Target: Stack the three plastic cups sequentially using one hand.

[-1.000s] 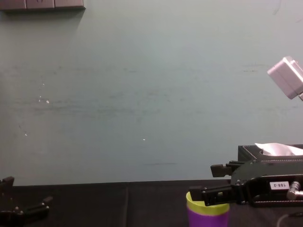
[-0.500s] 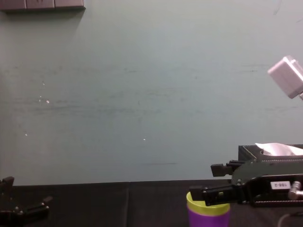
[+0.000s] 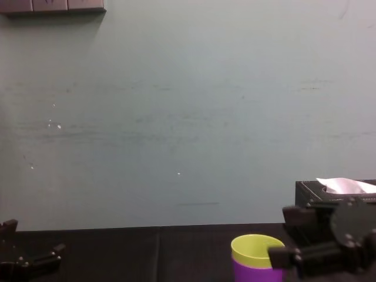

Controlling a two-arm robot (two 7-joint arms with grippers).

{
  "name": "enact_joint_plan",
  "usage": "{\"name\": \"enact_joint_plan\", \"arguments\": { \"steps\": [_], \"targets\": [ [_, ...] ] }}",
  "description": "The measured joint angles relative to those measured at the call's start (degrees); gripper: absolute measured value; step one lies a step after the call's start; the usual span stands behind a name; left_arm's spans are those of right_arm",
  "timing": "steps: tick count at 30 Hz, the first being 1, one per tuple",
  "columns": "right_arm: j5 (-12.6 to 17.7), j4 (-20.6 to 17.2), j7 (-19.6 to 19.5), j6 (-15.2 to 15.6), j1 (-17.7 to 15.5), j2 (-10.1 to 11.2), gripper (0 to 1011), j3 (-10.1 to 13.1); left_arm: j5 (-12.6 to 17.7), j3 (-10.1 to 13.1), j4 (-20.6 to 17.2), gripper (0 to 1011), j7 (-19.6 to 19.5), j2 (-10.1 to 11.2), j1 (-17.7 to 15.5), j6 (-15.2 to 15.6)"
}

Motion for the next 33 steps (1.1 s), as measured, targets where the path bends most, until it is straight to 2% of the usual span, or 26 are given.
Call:
{"name": "enact_joint_plan", "arguments": {
  "steps": [4, 13, 21, 33],
  "targets": [
    [0.6, -1.5, 1.9, -1.3, -2.0, 2.5, 1002, -0.1, 0.0, 0.0, 0.0, 1011, 0.0, 0.0, 0.0, 0.0],
    [1.5, -2.2, 3.8, -2.4, -4.2, 4.5, 1003, -1.1, 0.0, 0.0, 0.0, 1011, 0.0, 0.0, 0.0, 0.0],
    [1.6, -0.3, 5.1, -2.6, -4.3, 3.8, 1003, -2.8, 0.0, 0.0, 0.0, 1011, 0.0, 0.0, 0.0, 0.0],
    [0.8, 3.0, 6.5, -2.6, -2.5, 1.7, 1003, -5.7, 0.0, 0.0, 0.0, 1011, 0.0, 0.0, 0.0, 0.0]
  ]
}}
